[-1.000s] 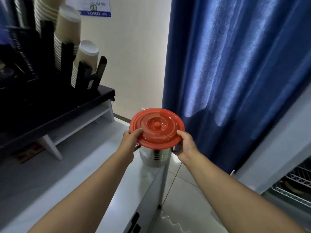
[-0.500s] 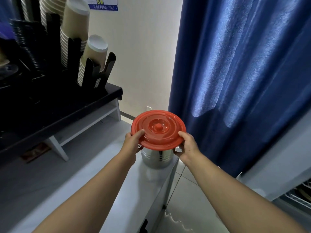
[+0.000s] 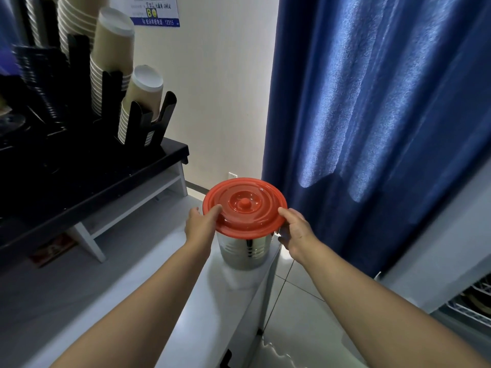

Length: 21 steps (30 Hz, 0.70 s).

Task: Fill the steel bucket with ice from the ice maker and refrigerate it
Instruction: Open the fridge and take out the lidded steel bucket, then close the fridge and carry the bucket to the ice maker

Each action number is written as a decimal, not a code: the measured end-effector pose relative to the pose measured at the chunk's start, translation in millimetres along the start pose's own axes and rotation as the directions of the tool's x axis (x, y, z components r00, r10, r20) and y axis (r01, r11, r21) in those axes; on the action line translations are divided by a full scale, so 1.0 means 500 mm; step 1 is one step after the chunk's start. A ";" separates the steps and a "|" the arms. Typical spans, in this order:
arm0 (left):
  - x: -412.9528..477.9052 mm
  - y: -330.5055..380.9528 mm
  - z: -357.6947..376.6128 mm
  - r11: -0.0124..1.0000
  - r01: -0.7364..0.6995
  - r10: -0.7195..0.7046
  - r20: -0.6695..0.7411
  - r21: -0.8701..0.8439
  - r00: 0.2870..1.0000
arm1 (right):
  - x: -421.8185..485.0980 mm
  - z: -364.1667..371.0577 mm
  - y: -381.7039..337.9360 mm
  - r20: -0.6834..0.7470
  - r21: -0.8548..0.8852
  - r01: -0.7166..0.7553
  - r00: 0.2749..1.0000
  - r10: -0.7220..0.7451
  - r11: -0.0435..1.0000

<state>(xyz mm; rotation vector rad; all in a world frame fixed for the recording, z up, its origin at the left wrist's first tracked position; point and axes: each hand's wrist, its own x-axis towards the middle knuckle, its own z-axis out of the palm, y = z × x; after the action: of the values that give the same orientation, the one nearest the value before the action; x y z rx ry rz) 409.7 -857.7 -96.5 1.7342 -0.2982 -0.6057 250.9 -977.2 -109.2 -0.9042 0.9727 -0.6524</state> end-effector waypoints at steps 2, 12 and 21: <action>-0.010 0.012 0.002 0.975 -0.057 0.086 -0.125 0.214 0.988 | -0.010 -0.005 -0.009 -0.013 -0.015 0.027 1.000 -0.027 1.000; -0.136 0.088 0.130 0.755 -0.531 0.559 0.043 0.385 0.828 | -0.092 -0.092 -0.058 -0.092 -0.148 0.218 0.968 -0.233 0.965; -0.309 0.082 0.347 0.789 -0.610 0.539 0.394 0.074 0.744 | -0.205 -0.328 -0.109 -0.286 -0.213 0.295 0.893 -0.348 0.931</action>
<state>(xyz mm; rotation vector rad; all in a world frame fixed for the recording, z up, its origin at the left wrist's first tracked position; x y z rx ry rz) 192.0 -933.6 -46.5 1.5863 -1.1502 -0.4249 55.4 -977.9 -63.6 -1.1438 1.1892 -1.0384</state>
